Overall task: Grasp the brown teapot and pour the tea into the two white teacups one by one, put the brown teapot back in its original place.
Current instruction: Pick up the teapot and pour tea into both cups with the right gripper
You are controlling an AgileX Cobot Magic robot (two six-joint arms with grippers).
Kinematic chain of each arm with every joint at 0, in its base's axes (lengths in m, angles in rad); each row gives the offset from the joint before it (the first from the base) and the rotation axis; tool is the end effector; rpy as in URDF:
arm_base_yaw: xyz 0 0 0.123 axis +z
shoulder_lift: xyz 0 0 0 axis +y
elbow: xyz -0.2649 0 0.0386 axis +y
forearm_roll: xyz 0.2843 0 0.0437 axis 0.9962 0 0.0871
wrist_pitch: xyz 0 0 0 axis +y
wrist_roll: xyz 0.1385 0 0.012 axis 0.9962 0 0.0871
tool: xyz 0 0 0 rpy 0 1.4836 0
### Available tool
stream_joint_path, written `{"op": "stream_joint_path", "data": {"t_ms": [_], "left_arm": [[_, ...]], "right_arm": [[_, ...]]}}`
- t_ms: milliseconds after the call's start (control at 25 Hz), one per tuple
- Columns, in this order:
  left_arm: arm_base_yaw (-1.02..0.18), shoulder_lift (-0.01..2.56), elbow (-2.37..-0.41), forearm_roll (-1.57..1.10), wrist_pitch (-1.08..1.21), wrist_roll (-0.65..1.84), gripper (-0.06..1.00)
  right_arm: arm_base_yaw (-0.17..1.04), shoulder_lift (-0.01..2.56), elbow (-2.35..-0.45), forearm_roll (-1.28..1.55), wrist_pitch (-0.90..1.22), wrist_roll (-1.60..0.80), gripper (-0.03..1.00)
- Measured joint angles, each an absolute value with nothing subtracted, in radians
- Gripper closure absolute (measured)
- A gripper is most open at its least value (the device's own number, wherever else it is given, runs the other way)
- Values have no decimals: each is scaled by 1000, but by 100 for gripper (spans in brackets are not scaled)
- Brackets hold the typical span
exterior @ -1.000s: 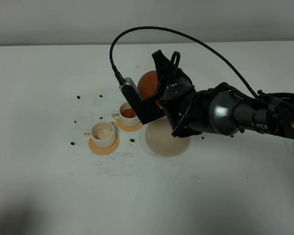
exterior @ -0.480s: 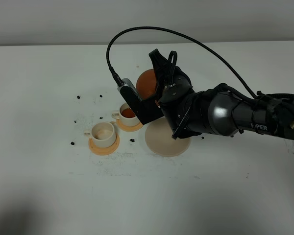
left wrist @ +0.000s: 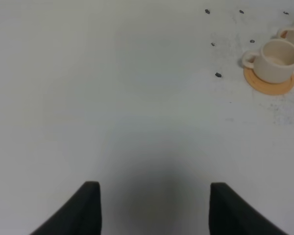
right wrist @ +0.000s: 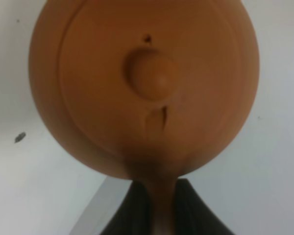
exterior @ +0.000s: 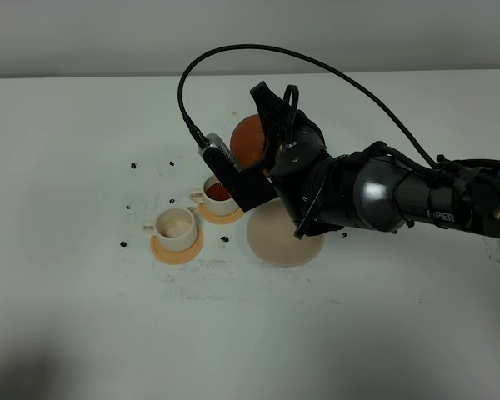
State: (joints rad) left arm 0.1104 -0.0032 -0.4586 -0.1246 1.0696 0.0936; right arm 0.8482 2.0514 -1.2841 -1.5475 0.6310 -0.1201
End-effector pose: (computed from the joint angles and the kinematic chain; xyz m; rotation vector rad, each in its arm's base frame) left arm 0.0912 -0.0051 0.2581 -0.0139 2.0848 -0.0265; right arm 0.3775 0.3040 0.1021 -2.1096 1.0633 -1.1315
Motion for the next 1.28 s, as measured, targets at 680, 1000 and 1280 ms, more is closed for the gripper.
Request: {"op": "stream_joint_path", "data": {"t_ms": [680,1000,1280], "left_arm": [[110,-3,-459,-125,1070,93,43],[110,-3,-459,-125,1070,93,43],[110,-3,-459,-125,1070,93,43]], "right_arm": [[857,2051,-1284,-1606,634,-120,85],[857,2051,-1284,-1628,634,-120,85],[857,2051,-1284,-1645,634,-120,85]]}}
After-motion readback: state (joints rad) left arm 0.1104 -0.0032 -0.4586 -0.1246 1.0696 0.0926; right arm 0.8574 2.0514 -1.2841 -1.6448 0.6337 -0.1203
